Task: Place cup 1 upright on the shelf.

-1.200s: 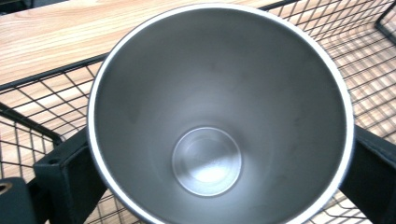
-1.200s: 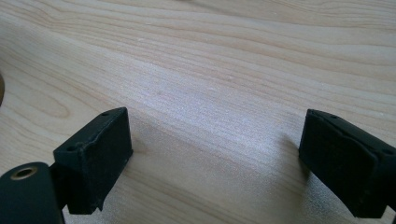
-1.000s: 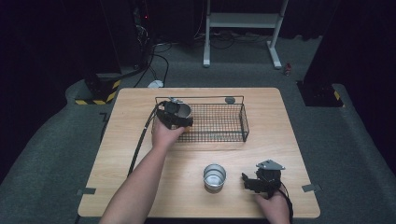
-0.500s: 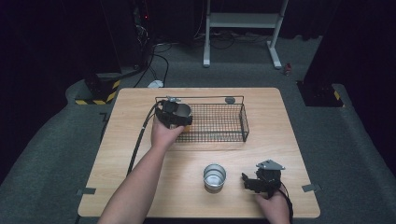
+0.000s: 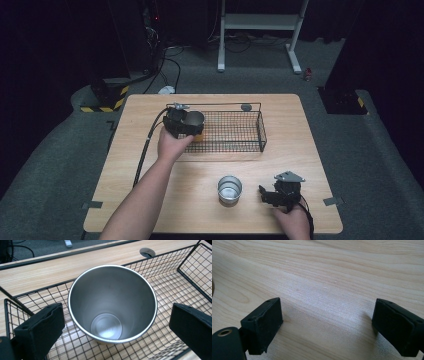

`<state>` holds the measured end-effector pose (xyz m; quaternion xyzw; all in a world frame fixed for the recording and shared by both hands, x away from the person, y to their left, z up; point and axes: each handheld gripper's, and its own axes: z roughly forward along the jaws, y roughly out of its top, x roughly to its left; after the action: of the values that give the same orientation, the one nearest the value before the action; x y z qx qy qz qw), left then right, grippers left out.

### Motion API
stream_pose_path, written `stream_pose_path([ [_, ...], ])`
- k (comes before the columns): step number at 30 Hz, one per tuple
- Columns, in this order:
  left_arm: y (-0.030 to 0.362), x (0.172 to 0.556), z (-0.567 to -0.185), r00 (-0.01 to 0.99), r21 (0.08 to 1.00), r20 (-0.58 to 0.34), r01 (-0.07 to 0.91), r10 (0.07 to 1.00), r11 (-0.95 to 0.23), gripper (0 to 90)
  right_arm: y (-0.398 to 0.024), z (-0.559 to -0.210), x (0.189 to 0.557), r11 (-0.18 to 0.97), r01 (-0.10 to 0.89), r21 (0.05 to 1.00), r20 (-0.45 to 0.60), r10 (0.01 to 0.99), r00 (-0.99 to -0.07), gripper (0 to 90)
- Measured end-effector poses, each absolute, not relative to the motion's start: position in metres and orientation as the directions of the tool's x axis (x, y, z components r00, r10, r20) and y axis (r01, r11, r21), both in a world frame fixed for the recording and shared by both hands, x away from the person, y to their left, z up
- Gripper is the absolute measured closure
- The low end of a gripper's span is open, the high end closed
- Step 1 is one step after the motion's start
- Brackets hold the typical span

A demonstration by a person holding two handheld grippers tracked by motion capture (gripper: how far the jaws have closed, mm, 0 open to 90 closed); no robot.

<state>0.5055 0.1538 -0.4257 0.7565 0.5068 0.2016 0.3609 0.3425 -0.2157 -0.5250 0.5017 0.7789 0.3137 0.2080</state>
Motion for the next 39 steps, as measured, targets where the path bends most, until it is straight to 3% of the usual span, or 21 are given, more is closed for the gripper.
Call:
stream_pose_path([
  [39,0.200,0.422,-0.431,0.478,0.813,-0.102,0.545,0.873,-0.204,1.1,-0.216,-0.525,0.342,0.300,0.651,0.697,-0.009,0.912,-0.410,9.1],
])
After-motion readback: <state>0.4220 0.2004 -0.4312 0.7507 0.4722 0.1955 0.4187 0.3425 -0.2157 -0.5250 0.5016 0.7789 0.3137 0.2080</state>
